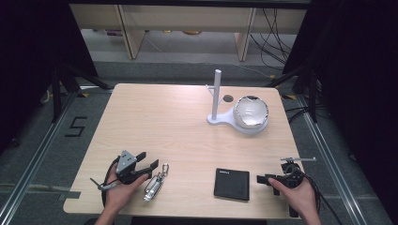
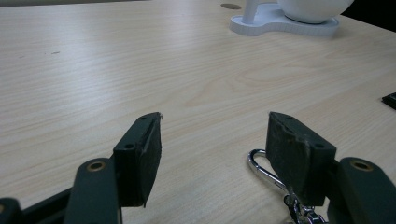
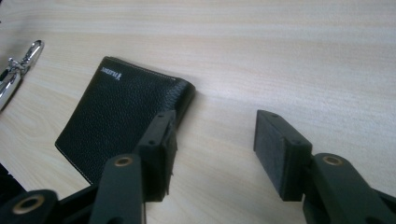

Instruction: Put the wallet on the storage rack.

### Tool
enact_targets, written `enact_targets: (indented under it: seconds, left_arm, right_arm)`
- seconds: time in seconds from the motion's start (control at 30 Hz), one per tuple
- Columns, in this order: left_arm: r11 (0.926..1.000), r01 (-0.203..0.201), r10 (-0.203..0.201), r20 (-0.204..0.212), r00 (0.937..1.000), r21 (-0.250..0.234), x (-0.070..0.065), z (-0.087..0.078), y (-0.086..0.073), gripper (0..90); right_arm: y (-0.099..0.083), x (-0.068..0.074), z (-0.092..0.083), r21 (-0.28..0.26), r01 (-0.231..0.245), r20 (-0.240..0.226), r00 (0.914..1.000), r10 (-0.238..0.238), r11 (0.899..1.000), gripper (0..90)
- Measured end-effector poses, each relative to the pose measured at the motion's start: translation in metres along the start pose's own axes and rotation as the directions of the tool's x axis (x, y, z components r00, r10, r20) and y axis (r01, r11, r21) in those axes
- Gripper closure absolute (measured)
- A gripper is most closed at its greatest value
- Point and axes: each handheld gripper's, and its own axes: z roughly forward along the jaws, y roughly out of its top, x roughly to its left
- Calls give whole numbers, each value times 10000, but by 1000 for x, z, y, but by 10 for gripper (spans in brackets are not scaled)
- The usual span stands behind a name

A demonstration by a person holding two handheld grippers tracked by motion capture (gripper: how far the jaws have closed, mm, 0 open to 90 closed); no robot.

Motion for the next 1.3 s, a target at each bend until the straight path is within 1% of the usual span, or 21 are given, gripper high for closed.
enact_targets:
  seconds: [0.07, 0.13, 0.2, 0.23, 0.3, 0.33, 0.37, 0.4, 0.47, 0.5, 0.53, 0.57, 0.87, 0.9, 0.93, 1.1, 1.13, 1.17, 1.23, 1.27, 1.3]
  left_arm:
    - [9999, -156, 156, 13, 9999, 74, -1, 2, 1, 359]
    - [9999, -133, 133, 31, 9999, 54, -2, 3, 2, 359]
    - [9997, -171, 171, 16, 9999, 156, -2, 3, 1, 359]
    - [9999, -146, 146, 53, 9999, 57, -2, 4, 1, 359]
    - [9999, -117, 116, 62, 9999, 27, -2, 3, 1, 358]
    - [9999, -125, 124, 53, 9999, 59, -2, 2, 1, 359]
    - [9999, -103, 103, 117, 9999, 0, -1, 2, 1, 358]
    - [9999, -111, 111, 85, 9999, 36, -1, 2, 1, 358]
    - [9999, -130, 129, 115, 9999, 14, -2, 2, 1, 359]
    - [9999, -159, 158, 130, 9998, 20, -2, 1, 0, 358]
    - [9998, -173, 173, 140, 9998, 20, -2, 1, 0, 358]
    - [9998, -193, 194, 198, 9996, -23, -2, 2, 0, 358]
    - [9996, -267, 265, 171, 9995, 91, -3, 1, 0, 359]
    - [9996, -274, 273, 173, 9995, 92, -2, 1, 0, 359]
    - [9996, -271, 270, 173, 9995, 93, -2, 1, 0, 359]
    - [9997, -225, 223, 191, 9996, 93, -2, 1, 0, 359]
    - [9997, -241, 239, 192, 9995, 87, -2, 1, 0, 359]
    - [9997, -241, 239, 188, 9995, 82, -2, 1, 0, 359]
    - [9997, -249, 247, 187, 9995, 77, -2, 1, 0, 358]
    - [9996, -258, 256, 190, 9995, 84, -2, 1, 0, 359]
    - [9996, -261, 259, 196, 9995, 83, -2, 1, 0, 358]
  right_arm:
    - [3, 10, -4, 360, -1181, 277, 9927, 1171, 9924, 504]
    - [8, 3, -4, 419, -96, 121, 9999, 91, 9991, 515]
    - [12, 5, -4, 542, 35, 138, 9999, -42, 9985, 519]
    - [14, 10, -5, 818, -588, -4, 9983, 591, 9949, 519]
    - [18, 12, -6, 1131, -749, 270, 9970, 723, 9908, 513]
    - [20, 18, -6, 1234, -1480, 301, 9889, 1454, 9812, 507]
    - [22, 15, -5, 1391, -925, 315, 9955, 890, 9859, 506]
    - [23, 24, -4, 1424, -1642, 316, 9864, 1614, 9761, 504]
    - [26, 26, -1, 1978, -1248, 254, 9922, 1221, 9723, 497]
    - [27, 25, 1, 1848, -847, 343, 9962, 798, 9791, 495]
    - [28, 31, 2, 2027, -1369, 375, 9905, 1320, 9696, 489]
    - [29, 27, 6, 1960, -630, 324, 9978, 578, 9786, 487]
    - [37, 45, 22, 2394, -1086, 874, 9921, 900, 9648, 476]
    - [37, 46, 25, 2531, -1169, 864, 9914, 979, 9603, 476]
    - [38, 50, 25, 2843, -1576, 849, 9867, 1389, 9457, 476]
    - [37, 53, 34, 2925, -1820, 1245, 9806, 1513, 9388, 478]
    - [38, 55, 35, 3200, -2016, 1214, 9778, 1710, 9257, 478]
    - [38, 55, 37, 3212, -1995, 1256, 9779, 1672, 9258, 478]
    - [37, 52, 42, 3035, -1277, 1182, 9884, 957, 9442, 478]
    - [36, 54, 43, 3020, -1480, 1497, 9830, 1064, 9417, 480]
    - [35, 53, 46, 3104, -1569, 1321, 9838, 1209, 9376, 471]
